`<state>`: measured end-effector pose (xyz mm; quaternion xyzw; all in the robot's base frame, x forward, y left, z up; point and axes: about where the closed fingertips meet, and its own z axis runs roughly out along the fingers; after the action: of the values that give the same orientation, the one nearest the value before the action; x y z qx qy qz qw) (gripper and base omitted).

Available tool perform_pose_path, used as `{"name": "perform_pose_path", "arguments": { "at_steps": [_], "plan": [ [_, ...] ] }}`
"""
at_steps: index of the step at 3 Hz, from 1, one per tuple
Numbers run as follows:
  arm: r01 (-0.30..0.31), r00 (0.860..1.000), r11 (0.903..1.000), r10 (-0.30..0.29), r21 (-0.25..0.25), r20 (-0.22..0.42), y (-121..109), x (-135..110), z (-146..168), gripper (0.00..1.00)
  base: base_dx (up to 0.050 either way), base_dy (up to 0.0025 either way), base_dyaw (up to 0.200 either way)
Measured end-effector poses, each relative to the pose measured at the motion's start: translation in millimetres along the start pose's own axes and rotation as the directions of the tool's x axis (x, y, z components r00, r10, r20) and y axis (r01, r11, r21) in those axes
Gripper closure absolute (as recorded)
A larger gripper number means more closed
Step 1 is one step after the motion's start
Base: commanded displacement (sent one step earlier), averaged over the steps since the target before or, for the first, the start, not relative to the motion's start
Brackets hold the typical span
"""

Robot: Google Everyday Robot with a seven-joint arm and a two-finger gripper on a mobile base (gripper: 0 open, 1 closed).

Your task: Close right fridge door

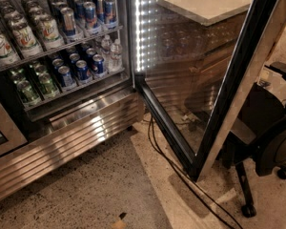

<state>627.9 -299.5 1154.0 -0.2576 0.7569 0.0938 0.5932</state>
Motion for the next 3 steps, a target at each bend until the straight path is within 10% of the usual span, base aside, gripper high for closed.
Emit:
{"name": "perform_pose_path", "arguments": {
  "at_steps": [2, 3],
  "plan": [
    [0.034, 0.999, 0.9868, -0.029, -0.158, 0.035, 39, -20, 30, 1.0, 0.0, 0.0, 0.0],
    [0.034, 0.999, 0.9868, -0.029, -0.159, 0.035, 39, -20, 30, 1.0, 0.0, 0.0, 0.0]
  ]
}}
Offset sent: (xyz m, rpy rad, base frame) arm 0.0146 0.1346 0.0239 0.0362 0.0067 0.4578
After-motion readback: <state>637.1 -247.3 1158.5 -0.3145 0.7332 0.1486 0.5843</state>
